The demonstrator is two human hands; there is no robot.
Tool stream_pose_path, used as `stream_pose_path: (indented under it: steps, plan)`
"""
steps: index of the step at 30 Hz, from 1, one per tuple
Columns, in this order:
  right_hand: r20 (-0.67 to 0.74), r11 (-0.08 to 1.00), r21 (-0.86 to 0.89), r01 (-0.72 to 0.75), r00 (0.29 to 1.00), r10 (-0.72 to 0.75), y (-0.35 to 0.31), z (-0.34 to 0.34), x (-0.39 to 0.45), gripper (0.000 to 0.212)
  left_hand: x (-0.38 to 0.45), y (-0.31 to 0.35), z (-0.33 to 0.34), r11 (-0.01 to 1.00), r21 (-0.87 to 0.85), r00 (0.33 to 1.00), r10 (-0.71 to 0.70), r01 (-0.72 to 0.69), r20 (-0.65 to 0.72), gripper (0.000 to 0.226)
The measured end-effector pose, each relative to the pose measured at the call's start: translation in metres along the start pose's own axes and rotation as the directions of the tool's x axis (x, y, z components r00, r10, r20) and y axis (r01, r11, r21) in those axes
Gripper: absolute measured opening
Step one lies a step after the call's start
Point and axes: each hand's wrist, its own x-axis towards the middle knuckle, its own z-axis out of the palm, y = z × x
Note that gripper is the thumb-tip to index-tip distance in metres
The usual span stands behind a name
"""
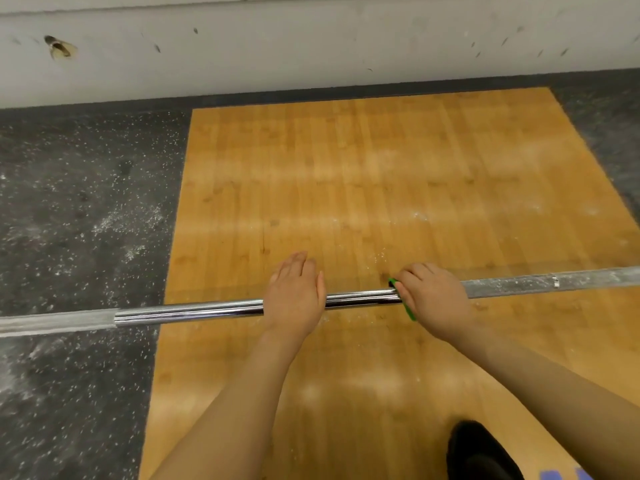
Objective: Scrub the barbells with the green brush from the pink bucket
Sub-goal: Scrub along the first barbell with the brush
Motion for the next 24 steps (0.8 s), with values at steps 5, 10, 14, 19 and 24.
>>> stream_pose_path:
  steps: [5,10,14,19,24]
  plan:
    - [0.044,0.96,-0.057,-0.273,0.96,0.276,-0.023,-0.005,-0.003,0.046,0.002,-0.005,-0.002,1.0,0.015,0.999,0.027,-0.028,0.024,0.044]
    - [0.22,0.91,0.02,-0.414,0.89,0.4,-0.035,-0.017,0.002,0.059,0.004,-0.01,-0.003,0.998,0.015,0.996,0.062,-0.063,0.065,0.041]
    - [0.297,0.911,0.019,-0.412,0.872,0.388,-0.035,-0.028,0.002,0.039,-0.003,-0.012,-0.004,0.997,0.017,0.992,0.067,-0.069,0.109,0.04]
    - [0.183,0.941,0.071,-0.331,0.932,0.314,-0.027,-0.02,-0.008,0.042,-0.011,-0.007,-0.005,0.999,-0.001,0.997,0.043,-0.043,0.061,0.041]
    - [-0.09,0.954,0.124,-0.272,0.955,0.284,-0.03,0.0,-0.024,0.037,-0.021,-0.003,-0.001,0.999,-0.047,1.0,-0.013,0.014,0.023,0.041]
